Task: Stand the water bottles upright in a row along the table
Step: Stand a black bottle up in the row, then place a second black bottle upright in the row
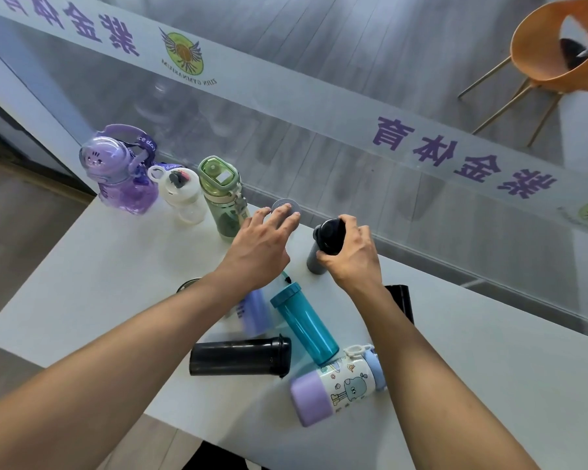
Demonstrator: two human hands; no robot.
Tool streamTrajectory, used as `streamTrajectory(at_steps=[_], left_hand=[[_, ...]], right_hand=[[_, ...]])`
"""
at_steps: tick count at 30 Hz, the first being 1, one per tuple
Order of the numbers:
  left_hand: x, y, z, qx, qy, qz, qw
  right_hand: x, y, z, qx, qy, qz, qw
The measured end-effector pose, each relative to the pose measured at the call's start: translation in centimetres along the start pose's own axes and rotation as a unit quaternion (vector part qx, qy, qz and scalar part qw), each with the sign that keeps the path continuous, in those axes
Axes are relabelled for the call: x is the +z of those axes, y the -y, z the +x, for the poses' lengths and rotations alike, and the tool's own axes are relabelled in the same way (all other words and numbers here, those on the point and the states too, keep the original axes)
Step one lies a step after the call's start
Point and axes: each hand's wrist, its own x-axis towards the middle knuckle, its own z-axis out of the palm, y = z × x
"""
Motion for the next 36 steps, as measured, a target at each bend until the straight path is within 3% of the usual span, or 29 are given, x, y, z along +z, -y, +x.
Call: streamTrajectory(at_steps=[19, 25, 30, 36], left_hand=[[-1.0, -1.2, -0.6, 0.008, -0.016, 0.006, 1.0], [-0.3, -3.9, -3.5, 0.028, -0.054, -0.025, 0.998], [1.7, -6.1, -5.7, 0.043, -0.026, -0.027, 0.998], [4.2, -8.1, -7.9, 0.044, 0.002, -0.034, 0.998]], right_hand=[[-2.8, -3.7, -1.1, -0.034, 0.008, -0.004, 0.999], [-3.0, -9.6, -3.4, 0.058, 0.009, -0.022, 0.998], [-1.7, -15.1, -4.6, 0.14, 0.004, -0.05, 0.989], [0.3, -18.8, -4.6, 0.202, 0.056, -0.076, 0.975]])
